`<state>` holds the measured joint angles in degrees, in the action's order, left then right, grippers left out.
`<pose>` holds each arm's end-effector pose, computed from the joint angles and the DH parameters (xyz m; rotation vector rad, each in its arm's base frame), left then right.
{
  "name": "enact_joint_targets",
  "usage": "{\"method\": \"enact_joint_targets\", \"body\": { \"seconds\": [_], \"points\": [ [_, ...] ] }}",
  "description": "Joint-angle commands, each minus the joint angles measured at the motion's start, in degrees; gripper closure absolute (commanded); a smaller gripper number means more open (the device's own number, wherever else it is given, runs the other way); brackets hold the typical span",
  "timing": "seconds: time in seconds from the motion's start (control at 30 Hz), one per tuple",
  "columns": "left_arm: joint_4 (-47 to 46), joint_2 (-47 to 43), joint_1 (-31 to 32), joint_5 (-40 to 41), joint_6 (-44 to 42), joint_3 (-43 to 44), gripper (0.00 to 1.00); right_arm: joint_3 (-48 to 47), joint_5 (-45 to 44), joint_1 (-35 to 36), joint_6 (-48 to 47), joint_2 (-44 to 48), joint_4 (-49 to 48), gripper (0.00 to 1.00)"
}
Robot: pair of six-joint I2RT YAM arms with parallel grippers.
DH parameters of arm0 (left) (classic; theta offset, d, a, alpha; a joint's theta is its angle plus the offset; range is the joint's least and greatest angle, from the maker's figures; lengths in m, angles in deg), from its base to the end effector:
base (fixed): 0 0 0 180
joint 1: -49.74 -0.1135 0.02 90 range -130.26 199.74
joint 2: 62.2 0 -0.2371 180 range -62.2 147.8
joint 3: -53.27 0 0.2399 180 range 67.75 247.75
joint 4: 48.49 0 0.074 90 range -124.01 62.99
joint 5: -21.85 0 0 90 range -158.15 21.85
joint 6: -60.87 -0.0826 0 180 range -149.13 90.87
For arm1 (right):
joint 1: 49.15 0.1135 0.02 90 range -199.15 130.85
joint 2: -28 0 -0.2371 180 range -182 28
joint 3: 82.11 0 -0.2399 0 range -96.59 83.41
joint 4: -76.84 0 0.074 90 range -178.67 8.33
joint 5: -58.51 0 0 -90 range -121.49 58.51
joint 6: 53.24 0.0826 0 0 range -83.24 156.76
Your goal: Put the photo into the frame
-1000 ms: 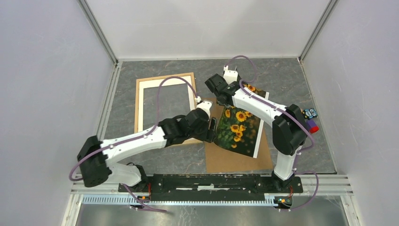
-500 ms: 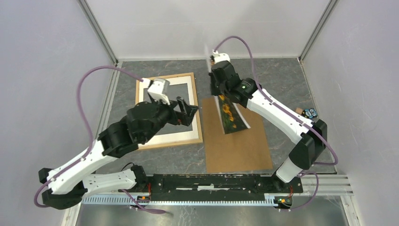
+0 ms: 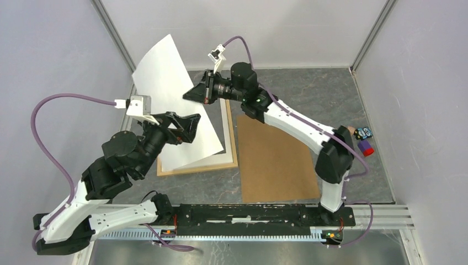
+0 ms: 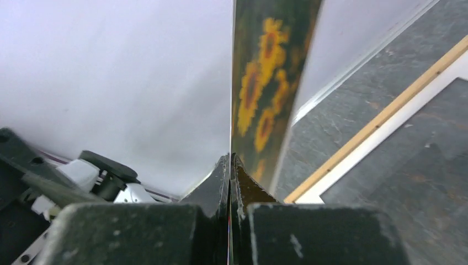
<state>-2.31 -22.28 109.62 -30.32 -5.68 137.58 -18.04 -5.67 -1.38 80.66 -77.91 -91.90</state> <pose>0.1185 -0.1033 0.4291 -0.0045 1.6283 -0.6001 0.2890 0.3719 0.3800 -0.4631 1.7809 1.5472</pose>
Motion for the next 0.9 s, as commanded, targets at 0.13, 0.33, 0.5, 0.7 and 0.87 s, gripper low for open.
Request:
{"method": "enact_joint_targets", "body": {
  "seconds": [0.13,0.33,0.5,0.7,0.87],
  "points": [
    [2.37,1.7,0.14,2.58,-2.38,1.56,0.0,7.55,5.35,-6.25,18.59,-15.19,-25.17,1.0],
    [2.82,3.24,0.07,1.99,-2.61,1.05,0.0,11.04,1.48,-9.73,14.46,-21.5,-22.5,1.0],
    [2.2,4.49,0.2,1.77,-2.53,0.02,0.0,15.12,-0.02,-10.94,13.36,-22.86,-22.34,1.0],
    [1.38,5.58,0.14,0.94,-2.35,-0.21,0.0,16.45,-2.42,-11.21,12.28,-22.85,-22.19,1.0],
    [1.4,5.94,0.08,0.41,-1.92,-0.17,0.0,17.34,-4.17,-11.57,12.73,-22.68,-21.57,1.0]
  ]
}}
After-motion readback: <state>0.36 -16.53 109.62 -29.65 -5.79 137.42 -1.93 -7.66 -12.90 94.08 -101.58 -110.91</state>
